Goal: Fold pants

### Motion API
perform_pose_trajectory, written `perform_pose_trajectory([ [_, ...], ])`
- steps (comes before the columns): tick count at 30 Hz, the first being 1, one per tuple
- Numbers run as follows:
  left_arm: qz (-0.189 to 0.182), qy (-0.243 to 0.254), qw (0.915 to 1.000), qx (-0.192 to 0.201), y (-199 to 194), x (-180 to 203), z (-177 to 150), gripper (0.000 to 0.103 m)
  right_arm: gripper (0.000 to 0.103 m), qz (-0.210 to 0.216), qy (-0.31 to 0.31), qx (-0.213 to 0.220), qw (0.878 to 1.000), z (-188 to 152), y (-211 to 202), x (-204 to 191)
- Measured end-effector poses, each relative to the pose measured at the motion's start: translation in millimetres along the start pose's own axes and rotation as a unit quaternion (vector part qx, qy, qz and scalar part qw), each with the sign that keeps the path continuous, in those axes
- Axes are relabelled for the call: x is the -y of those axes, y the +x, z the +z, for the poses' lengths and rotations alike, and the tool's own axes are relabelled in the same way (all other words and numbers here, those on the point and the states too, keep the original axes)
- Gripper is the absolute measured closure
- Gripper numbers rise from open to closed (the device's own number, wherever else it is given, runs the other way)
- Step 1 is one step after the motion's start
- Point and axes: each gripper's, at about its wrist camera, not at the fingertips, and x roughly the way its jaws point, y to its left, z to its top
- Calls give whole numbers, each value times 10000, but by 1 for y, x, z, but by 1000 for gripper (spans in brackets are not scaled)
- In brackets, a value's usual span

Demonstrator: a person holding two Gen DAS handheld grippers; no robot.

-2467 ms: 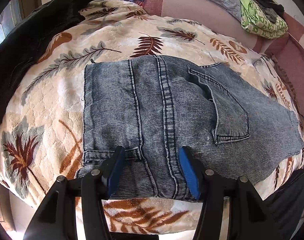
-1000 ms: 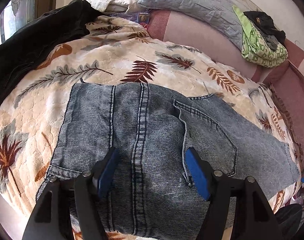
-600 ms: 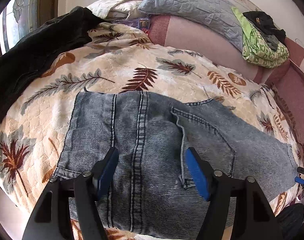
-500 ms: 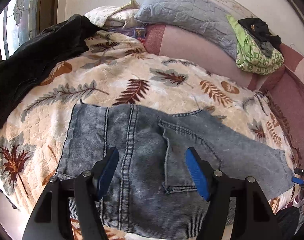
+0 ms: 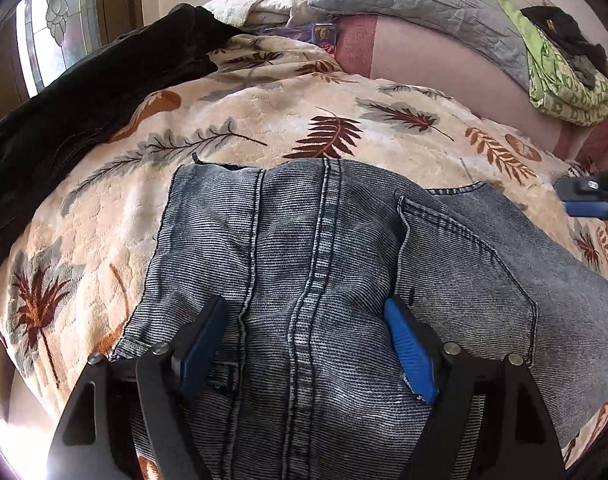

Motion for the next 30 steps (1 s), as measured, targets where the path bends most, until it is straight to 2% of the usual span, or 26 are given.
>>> perform_pose_trajectory([
  [5, -99, 11, 9999, 28, -1, -3, -2, 22, 47, -485, -572, -583, 9955, 28, 69, -32],
  [7, -120, 9, 9999, 30, -2, -4, -1, 22, 69, -596, -695, -760, 9929, 29, 85, -35],
  [8, -129, 9, 9999, 26, -2, -4, -1, 22, 92, -689, -811, -734, 9916, 28, 87, -39],
  [9, -146, 0, 9999, 24, -2, -5, -1, 22, 96, -822, -996, -647, 9895, 27, 86, -46],
  [13, -160, -40, 9999, 8, -2, -5, -1, 22, 99, -1422, -1574, -161, 9771, 25, 74, -62],
  [15, -137, -44, 9999, 7, -2, -5, -1, 22, 102, -1649, -1642, 107, 9725, 27, 73, -64],
  [17, -113, -25, 9999, 11, -1, -4, -1, 22, 103, -1915, -1773, 57, 9653, 28, 87, -62],
  [20, -126, -22, 9999, 15, -2, -5, -1, 22, 102, -1776, -1413, -1, 9739, 29, 94, -45],
  [23, -125, -21, 9999, 23, -2, -4, -1, 22, 101, -1475, -738, 548, 9848, 25, 57, -31],
  [25, -101, -28, 9999, 21, -2, -3, -1, 22, 101, -1073, -495, 784, 9899, 17, 34, -32],
  [26, -92, -35, 9999, 19, -1, -3, -1, 22, 101, -827, -420, 700, 9932, 12, 29, -33],
  [28, -59, -33, 10000, 20, -1, -3, 0, 22, 100, -354, -294, 267, 9986, -1, 37, -35],
  [30, -47, -32, 10000, 35, -1, -3, -1, 22, 97, -343, -216, -330, 9986, -14, 66, -30],
])
